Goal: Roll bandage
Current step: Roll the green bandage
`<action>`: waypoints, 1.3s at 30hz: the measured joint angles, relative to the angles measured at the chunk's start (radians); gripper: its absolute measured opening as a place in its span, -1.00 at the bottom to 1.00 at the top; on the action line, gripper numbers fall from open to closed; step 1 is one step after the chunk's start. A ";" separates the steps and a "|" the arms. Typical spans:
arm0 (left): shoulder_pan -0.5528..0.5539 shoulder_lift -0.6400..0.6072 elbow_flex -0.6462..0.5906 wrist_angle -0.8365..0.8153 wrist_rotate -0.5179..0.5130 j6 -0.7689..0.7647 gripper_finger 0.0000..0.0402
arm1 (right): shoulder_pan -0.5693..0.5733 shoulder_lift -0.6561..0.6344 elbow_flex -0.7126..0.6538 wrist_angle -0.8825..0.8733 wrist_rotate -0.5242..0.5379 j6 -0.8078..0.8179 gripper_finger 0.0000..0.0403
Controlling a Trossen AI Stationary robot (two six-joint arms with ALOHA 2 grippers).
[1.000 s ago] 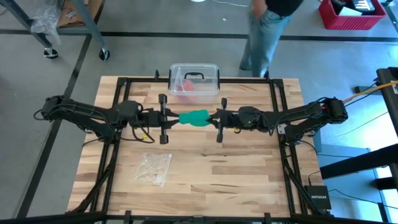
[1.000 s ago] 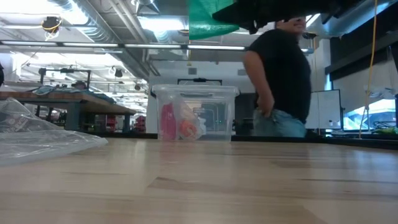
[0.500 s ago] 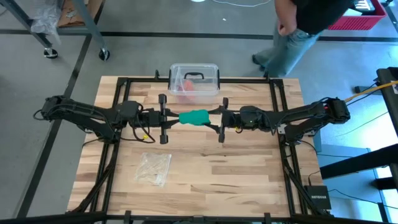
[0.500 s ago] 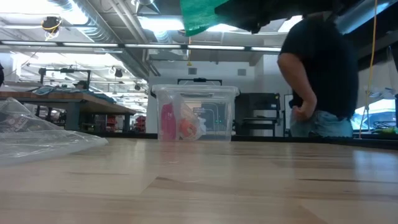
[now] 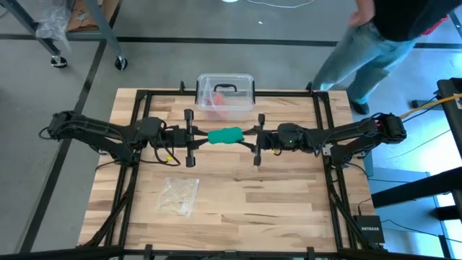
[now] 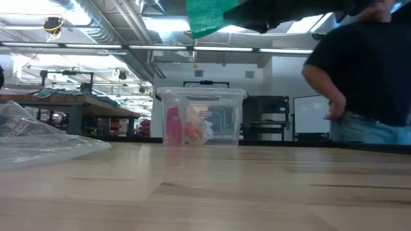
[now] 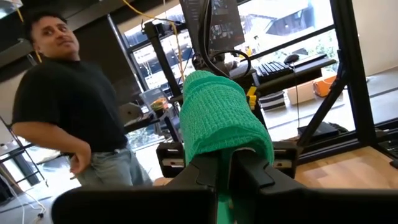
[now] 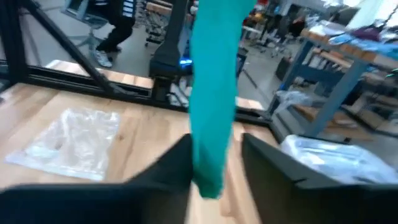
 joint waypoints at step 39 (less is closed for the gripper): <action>0.012 -0.036 0.000 0.049 -0.216 0.251 -0.96 | 0.255 -0.009 0.091 -0.121 0.056 -0.118 -0.99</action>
